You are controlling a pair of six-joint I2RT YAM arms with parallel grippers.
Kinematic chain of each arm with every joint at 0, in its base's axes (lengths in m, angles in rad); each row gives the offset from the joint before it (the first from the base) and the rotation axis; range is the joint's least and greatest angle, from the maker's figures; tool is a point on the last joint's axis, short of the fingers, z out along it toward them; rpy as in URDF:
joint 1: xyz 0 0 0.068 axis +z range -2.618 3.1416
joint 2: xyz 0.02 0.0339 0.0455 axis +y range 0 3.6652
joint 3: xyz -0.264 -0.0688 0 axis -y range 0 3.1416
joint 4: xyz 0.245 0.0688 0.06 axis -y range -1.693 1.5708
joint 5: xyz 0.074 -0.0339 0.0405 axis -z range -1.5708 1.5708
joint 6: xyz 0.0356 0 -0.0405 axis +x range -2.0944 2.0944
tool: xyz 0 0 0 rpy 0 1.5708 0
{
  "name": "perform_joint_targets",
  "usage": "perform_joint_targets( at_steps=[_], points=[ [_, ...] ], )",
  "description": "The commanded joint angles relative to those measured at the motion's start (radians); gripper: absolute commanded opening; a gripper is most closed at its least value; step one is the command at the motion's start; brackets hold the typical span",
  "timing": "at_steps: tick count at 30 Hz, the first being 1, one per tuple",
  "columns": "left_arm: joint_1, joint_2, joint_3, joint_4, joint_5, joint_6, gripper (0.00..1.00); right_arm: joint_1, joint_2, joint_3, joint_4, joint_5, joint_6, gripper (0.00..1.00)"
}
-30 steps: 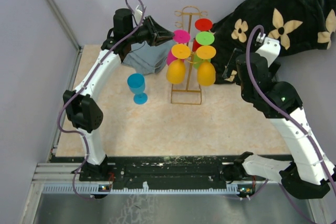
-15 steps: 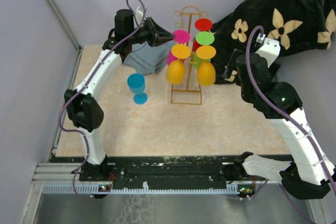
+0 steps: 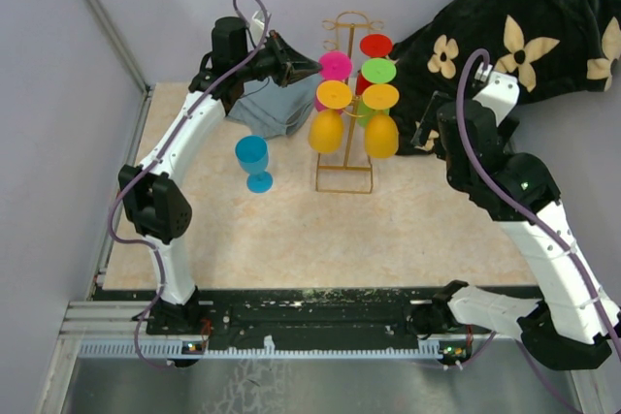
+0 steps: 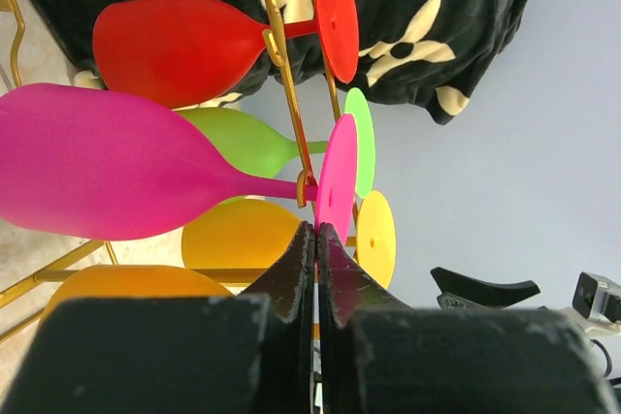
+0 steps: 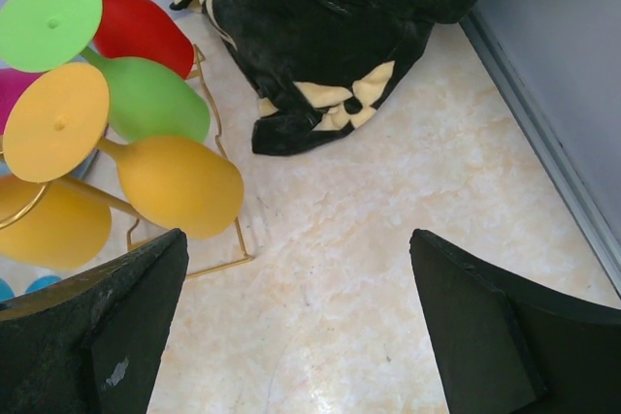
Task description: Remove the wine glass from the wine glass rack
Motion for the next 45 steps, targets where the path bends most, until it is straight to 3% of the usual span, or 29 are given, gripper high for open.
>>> perform_joint_targets(
  at_steps=[1, 10, 45],
  points=[
    [-0.002, -0.028, 0.029, -0.01, -0.028, -0.008, 0.0, -0.005, -0.021, -0.01, 0.035, 0.0, 0.012, 0.97],
    [0.016, -0.058, 0.043, -0.094, -0.14, -0.074, 0.0, -0.005, -0.023, -0.012, 0.026, -0.005, 0.019, 0.97],
    [0.027, -0.112, 0.061, -0.128, -0.177, -0.127, 0.0, -0.005, -0.011, -0.035, 0.037, -0.025, 0.022, 0.97]
  ],
)
